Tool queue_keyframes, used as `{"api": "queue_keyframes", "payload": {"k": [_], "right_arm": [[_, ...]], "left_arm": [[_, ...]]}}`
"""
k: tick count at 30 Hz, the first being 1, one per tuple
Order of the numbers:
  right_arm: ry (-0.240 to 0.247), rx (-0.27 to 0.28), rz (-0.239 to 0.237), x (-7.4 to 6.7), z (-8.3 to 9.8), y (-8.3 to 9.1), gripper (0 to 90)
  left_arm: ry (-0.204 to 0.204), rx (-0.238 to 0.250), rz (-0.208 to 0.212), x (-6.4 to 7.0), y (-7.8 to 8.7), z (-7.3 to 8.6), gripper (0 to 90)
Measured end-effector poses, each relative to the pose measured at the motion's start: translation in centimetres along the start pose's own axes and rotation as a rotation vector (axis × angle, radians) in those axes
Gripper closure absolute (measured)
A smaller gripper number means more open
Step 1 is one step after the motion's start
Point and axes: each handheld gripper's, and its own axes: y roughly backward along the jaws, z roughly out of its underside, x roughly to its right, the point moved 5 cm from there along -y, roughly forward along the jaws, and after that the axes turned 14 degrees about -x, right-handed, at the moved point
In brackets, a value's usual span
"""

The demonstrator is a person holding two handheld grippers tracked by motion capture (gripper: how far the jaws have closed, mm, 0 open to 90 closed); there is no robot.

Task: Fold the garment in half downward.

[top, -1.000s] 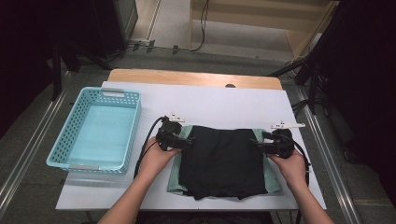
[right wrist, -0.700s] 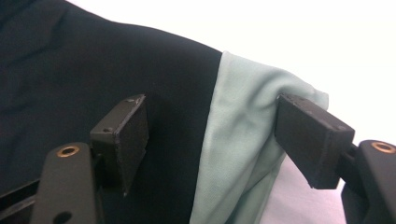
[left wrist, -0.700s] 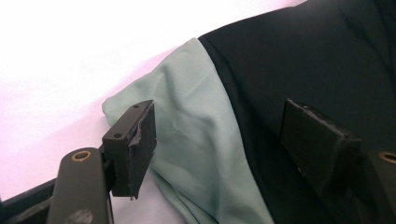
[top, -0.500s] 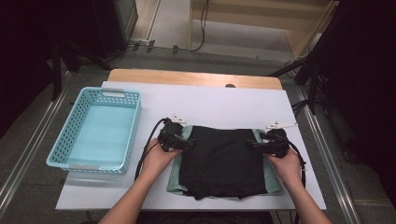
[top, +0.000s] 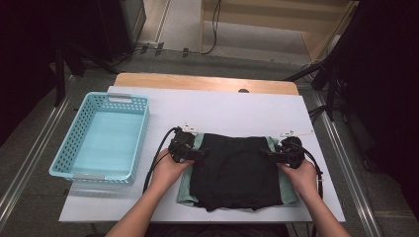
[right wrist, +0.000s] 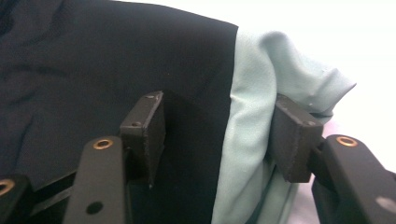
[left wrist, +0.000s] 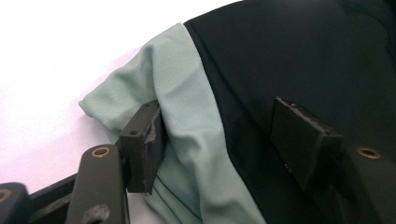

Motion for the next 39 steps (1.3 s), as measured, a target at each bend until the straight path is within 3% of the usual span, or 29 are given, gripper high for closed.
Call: {"api": "queue_keyframes", "payload": {"k": [5, 9, 10, 11, 14, 18, 22, 31, 39], "right_arm": [[-0.022, -0.026, -0.047, -0.4, 0.0, -0.1, 49.5], [-0.022, -0.036, -0.041, -0.7, 0.1, 0.0, 55.9], [-0.032, -0.045, -0.033, -0.6, 0.0, 0.3, 66.9], [-0.044, -0.049, -0.036, -0.6, 0.0, 0.4, 71.4], [-0.071, -0.069, -0.04, -0.6, -0.3, 0.8, 76.9], [-0.055, -0.033, -0.01, -0.8, -0.9, 1.3, 78.3], [-0.067, -0.02, -0.013, -0.3, -1.2, 1.6, 78.3], [-0.081, 0.028, 0.01, 0.9, -2.1, 2.4, 78.2], [-0.07, 0.051, 0.033, 1.4, -3.4, 2.3, 78.1]], "left_arm": [[-0.001, -0.004, 0.016, 0.2, 0.0, 0.1, 44.1], [0.005, -0.013, 0.034, 0.4, 0.1, 0.1, 52.2], [0.012, -0.007, 0.04, 0.5, 0.2, 0.1, 61.0], [0.018, -0.007, 0.046, 0.5, 0.3, 0.1, 65.7], [0.063, 0.01, 0.11, 0.3, 0.5, -0.1, 77.4], [0.095, 0.044, 0.155, 0.2, 1.0, -0.6, 79.9], [0.093, 0.053, 0.139, 0.0, 1.2, -0.9, 79.9], [0.106, 0.127, 0.112, -0.8, 2.0, -2.1, 79.8], [0.114, 0.147, 0.086, -1.7, 2.1, -2.8, 79.7]]}}
